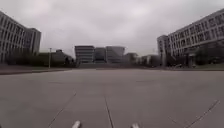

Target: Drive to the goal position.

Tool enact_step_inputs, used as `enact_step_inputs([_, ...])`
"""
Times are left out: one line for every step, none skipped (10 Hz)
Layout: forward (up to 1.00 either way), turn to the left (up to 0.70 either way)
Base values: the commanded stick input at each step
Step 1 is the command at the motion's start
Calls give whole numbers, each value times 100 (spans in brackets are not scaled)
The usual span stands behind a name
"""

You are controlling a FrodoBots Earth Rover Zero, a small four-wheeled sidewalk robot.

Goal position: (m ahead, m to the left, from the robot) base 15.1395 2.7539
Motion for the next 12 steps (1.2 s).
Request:
enact_step_inputs([70, 0])
enact_step_inputs([70, 0])
enact_step_inputs([70, 0])
enact_step_inputs([70, 0])
enact_step_inputs([70, 0])
enact_step_inputs([70, 0])
enact_step_inputs([70, 0])
enact_step_inputs([70, 0])
enact_step_inputs([70, 0])
enact_step_inputs([70, 0])
enact_step_inputs([70, 0])
enact_step_inputs([70, 0])
